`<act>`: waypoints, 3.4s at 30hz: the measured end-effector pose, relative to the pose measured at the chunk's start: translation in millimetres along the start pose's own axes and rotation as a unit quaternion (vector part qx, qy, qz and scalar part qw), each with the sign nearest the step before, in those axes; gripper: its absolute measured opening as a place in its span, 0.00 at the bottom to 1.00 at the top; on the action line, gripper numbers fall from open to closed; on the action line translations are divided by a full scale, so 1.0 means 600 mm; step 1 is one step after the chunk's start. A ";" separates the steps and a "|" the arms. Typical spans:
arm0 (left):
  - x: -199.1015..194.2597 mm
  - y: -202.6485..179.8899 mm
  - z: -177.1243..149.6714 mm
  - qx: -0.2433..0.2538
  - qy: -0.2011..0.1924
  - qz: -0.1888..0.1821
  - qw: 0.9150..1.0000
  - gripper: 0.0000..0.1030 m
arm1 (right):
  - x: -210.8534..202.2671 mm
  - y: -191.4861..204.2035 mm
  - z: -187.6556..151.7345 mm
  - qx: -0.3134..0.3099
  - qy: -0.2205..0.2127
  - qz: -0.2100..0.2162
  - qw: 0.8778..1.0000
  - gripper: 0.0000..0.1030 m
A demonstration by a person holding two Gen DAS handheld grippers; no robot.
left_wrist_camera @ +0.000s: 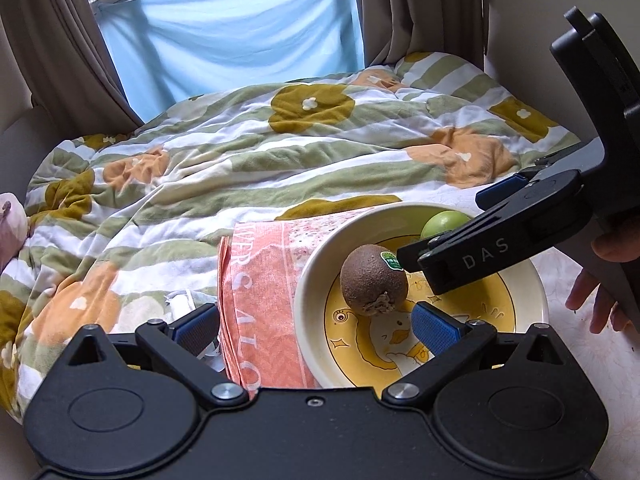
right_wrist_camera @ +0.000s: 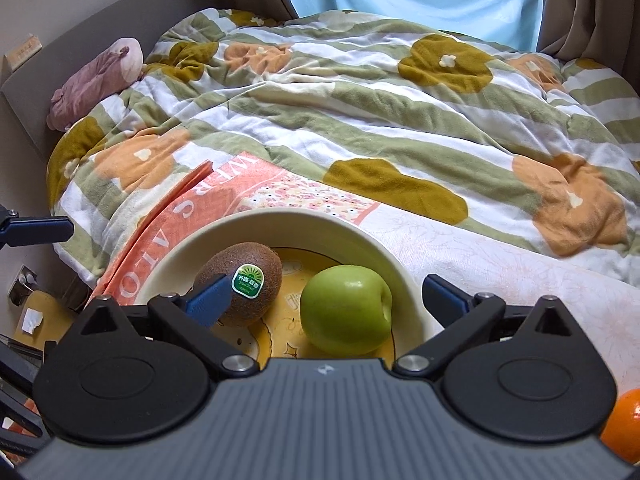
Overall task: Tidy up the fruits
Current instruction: 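Lower the kiwi into the bowl and open the left tool while the right tool releases the apple, then grasp a large orange with the left tool while the right tool grasps a green apple, then carry the orange and green apple to the duck bowl with both tools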
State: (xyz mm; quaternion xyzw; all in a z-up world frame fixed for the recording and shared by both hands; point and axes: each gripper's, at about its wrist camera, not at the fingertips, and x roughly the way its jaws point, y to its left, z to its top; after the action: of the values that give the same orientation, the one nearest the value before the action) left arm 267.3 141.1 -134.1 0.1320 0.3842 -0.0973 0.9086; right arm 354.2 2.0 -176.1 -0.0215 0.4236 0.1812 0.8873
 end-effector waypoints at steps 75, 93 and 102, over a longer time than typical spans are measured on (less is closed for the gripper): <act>0.013 -0.504 -0.022 -0.031 0.004 -0.036 0.999 0.75 | -0.277 -0.410 -0.312 0.036 -0.049 -0.066 0.996 1.00; 0.018 -0.490 -0.029 -0.052 0.019 -0.031 0.998 0.62 | -0.226 -0.404 -0.303 0.019 -0.030 -0.058 0.998 0.90; 0.008 -0.474 -0.039 -0.055 0.019 -0.013 0.998 0.62 | -0.216 -0.407 -0.308 0.023 -0.021 -0.062 0.998 0.74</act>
State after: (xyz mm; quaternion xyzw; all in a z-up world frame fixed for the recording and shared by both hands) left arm 175.9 -121.3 -200.4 0.0786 0.4080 -0.0856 0.9056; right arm 225.2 -300.9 -223.9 -0.0235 0.4070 0.1170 0.9056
